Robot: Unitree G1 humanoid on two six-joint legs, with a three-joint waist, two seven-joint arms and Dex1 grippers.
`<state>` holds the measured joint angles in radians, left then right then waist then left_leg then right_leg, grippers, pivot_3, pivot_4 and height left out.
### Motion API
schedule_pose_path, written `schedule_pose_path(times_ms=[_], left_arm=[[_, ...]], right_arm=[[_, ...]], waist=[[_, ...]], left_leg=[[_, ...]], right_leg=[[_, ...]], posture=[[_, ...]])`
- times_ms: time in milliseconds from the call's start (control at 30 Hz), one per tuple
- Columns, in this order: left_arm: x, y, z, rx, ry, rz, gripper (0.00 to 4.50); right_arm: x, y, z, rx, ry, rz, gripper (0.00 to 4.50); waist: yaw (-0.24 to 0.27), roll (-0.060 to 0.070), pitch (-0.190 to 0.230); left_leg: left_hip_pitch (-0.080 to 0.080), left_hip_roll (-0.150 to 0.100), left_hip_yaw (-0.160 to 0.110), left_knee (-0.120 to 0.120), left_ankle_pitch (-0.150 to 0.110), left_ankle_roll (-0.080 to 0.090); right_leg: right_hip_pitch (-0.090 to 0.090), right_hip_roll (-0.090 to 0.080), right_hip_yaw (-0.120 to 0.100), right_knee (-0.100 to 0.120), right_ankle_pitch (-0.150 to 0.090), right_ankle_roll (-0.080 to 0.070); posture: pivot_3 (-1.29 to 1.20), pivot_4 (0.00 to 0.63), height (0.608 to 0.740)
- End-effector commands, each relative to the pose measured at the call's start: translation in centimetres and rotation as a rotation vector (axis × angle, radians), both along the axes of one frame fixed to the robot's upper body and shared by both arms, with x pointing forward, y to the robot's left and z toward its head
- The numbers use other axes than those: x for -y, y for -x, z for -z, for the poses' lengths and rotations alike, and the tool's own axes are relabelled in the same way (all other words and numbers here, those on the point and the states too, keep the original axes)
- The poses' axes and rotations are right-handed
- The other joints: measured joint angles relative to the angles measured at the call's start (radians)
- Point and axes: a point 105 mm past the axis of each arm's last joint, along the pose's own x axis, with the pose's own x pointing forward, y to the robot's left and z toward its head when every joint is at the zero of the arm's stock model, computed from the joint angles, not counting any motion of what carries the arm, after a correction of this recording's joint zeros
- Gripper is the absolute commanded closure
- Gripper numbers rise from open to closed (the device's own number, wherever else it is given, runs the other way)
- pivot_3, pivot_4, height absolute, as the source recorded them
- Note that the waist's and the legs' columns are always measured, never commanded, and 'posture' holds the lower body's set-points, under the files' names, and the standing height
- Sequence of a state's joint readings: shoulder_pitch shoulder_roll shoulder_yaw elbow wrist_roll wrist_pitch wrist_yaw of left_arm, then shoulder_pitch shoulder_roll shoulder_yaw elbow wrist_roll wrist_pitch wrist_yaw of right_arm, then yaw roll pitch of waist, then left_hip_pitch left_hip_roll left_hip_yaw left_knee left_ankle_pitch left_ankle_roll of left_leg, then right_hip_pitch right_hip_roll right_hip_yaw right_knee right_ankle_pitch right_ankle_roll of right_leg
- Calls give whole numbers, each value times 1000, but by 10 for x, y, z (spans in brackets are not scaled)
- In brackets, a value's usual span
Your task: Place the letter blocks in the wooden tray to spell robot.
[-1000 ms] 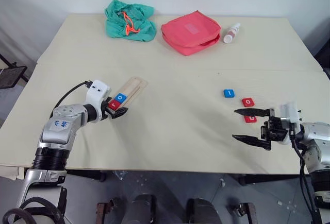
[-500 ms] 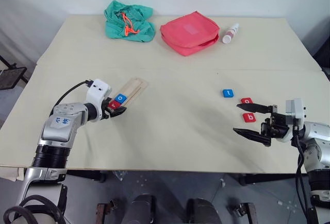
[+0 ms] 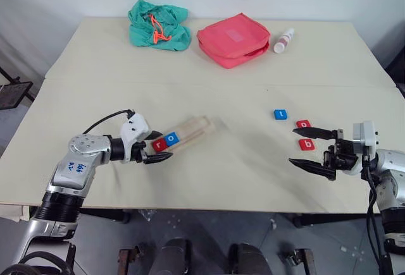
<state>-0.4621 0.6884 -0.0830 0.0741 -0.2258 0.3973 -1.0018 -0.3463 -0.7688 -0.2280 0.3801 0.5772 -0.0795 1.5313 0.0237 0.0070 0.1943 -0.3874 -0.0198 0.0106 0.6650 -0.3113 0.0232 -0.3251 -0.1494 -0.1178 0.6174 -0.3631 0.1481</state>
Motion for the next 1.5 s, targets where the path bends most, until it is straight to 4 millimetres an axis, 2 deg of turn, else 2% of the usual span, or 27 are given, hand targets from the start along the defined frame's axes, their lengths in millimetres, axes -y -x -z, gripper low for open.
schedule_pose_path(times_ms=[33, 133, 433, 733, 800, 833, 867, 1167, 1267, 1400, 1500], left_arm=[[16, 2, -12, 77, -36, 128, 1101], [30, 1, -10, 86, -61, 202, 1101], [72, 5, -5, 67, -100, 371, 1101], [103, 3, -6, 54, -112, 456, 1101], [109, 4, -6, 58, -110, 477, 349], [112, 5, -6, 61, -109, 485, 92], [113, 5, -6, 63, -109, 491, 42], [113, -1, -8, 67, -127, 459, 42], [107, 2, -21, 101, -66, 457, 42], [88, 13, -44, 139, 81, 456, 42], [76, 17, -49, 171, 129, 445, 42]], right_arm=[[10, 11, 2, -2, 83, -39, 0], [14, 15, 11, -18, 129, -34, 0], [15, 20, 13, -13, 101, 5, 0], [14, 29, 20, -26, 81, 51, 0], [14, 31, 21, -25, 79, 59, 0], [14, 31, 21, -24, 78, 64, 0], [14, 31, 21, -24, 77, 67, 0], [15, 33, 19, -20, 75, 99, 0], [17, 33, 17, -18, 70, 130, 0], [22, 30, 17, -43, 61, 220, 0], [25, 28, 17, -66, 51, 292, 0]], waist=[[1, 0, 0], [4, 0, 0], [1, -1, 0], [4, -1, 1], [3, -1, 1], [3, -1, 1], [3, -1, 1], [4, -1, 1], [4, -2, 1], [2, -2, 1], [2, -1, 1]], left_leg=[[0, 0, 0, 0, 0, 0], [-1, 0, 0, 1, 0, 0], [-1, 0, 0, 0, 0, 1], [-2, -1, 0, 1, 0, 1], [-2, -1, 0, 1, 0, 1], [-2, -1, 0, 1, 0, 1], [-2, -1, 0, 1, 0, 1], [-2, -1, 0, 1, 0, 1], [-2, -1, -1, 1, 0, 1], [-2, 0, -1, 1, 0, 1], [-1, 0, -1, 1, 0, 1]], right_leg=[[0, 0, 0, 0, 0, 0], [0, 0, -1, 0, 0, 0], [0, 0, -1, 0, 0, 0], [0, 0, -1, -1, 0, 0], [0, 0, -2, -1, 0, 0], [0, 0, -1, -1, 0, 0], [0, 0, -1, -1, 0, 0], [0, 0, -1, -1, 0, 0], [0, 0, -1, -1, 0, 0], [0, 0, -2, -1, 0, 0], [0, 0, -2, -1, 0, 0]], posture=[[0, 150, 740], [0, 150, 740], [0, 150, 740], [0, 150, 740], [0, 150, 740], [0, 150, 740], [0, 150, 740], [0, 150, 740], [0, 150, 740], [0, 150, 740], [0, 150, 740]])
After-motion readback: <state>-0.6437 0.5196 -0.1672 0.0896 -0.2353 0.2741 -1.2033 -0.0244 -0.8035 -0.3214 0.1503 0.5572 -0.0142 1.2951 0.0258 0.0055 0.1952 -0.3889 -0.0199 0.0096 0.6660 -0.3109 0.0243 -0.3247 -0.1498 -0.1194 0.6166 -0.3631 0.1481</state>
